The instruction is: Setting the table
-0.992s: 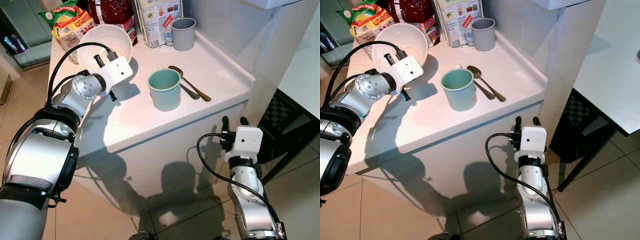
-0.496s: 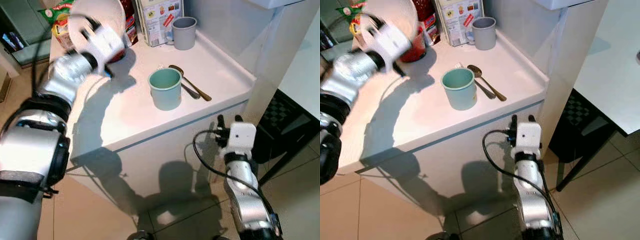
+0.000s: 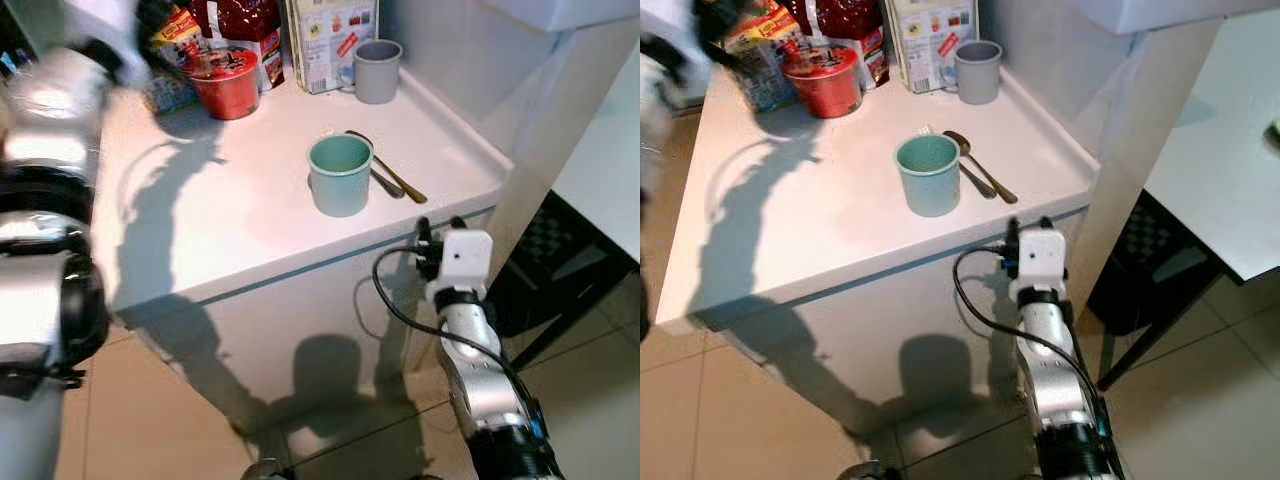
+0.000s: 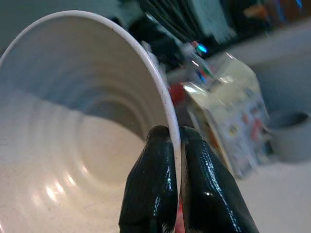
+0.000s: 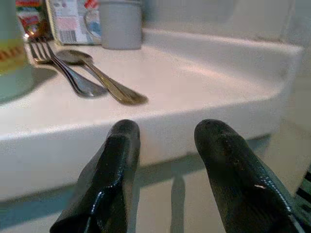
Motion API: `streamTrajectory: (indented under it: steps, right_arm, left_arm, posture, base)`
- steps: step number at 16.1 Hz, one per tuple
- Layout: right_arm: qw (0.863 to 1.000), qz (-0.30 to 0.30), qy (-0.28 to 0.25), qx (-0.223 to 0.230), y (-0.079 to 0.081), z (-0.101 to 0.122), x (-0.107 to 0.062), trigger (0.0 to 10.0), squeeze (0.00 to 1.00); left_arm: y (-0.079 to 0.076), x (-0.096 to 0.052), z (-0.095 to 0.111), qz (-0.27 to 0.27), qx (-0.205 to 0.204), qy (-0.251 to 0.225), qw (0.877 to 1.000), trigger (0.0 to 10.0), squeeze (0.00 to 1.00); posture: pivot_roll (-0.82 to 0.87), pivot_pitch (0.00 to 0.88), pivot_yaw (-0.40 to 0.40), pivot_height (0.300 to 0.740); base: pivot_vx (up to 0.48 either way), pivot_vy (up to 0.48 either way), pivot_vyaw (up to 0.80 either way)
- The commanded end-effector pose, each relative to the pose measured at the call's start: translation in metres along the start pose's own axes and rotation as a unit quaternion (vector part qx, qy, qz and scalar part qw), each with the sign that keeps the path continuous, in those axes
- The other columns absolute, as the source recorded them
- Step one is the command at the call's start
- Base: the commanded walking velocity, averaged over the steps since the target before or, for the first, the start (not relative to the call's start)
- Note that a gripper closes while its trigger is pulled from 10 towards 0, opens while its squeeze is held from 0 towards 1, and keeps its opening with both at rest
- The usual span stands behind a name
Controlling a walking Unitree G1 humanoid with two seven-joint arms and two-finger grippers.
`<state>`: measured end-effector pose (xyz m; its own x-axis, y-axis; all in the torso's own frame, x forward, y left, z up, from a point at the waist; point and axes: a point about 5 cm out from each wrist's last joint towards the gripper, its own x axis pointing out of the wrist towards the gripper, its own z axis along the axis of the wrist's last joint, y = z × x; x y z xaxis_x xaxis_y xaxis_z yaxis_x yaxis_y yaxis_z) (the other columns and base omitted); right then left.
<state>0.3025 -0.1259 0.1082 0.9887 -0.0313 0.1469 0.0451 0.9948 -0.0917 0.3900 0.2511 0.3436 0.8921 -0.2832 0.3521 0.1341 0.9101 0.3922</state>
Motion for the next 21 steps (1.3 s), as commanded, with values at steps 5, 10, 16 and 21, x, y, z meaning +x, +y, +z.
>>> streamTrajectory:
  steps: [5, 10, 16, 21]
  right_arm:
    - [0.999, 0.034, -0.002, 0.008, 0.01, -0.002, 0.01, 10.0, 0.0]
    - [0.999, 0.047, -0.003, 0.009, 0.011, -0.003, 0.016, 10.0, 0.0]
    - [0.998, 0.055, 0.001, 0.011, 0.013, -0.009, 0.012, 10.0, 0.0]
    - [0.998, 0.058, 0.003, 0.014, 0.012, -0.009, 0.013, 10.0, 0.0]
  left_arm:
    - [0.052, -0.063, -0.017, 0.081, 0.007, 0.043, 0.996, 0.0, 0.0]
    - [0.051, -0.121, -0.061, 0.106, -0.007, 0.133, 0.985, 0.0, 0.0]
    - [-0.011, -0.149, -0.095, 0.043, -0.051, 0.205, 0.976, 0.0, 0.0]
    - [-0.077, -0.148, -0.096, 0.031, -0.166, 0.194, 0.966, 0.0, 0.0]
  posture:
    - [0.22, 0.0, 0.034, 0.74]
    - [0.24, 0.0, 0.014, 0.74]
    - [0.24, 0.0, 0.019, 0.74]
    - [0.22, 0.0, 0.02, 0.74]
  base:
    - [0.0, 0.0, 0.0]
    - [0.0, 0.0, 0.0]
    - [0.0, 0.0, 0.0]
    - [0.0, 0.0, 0.0]
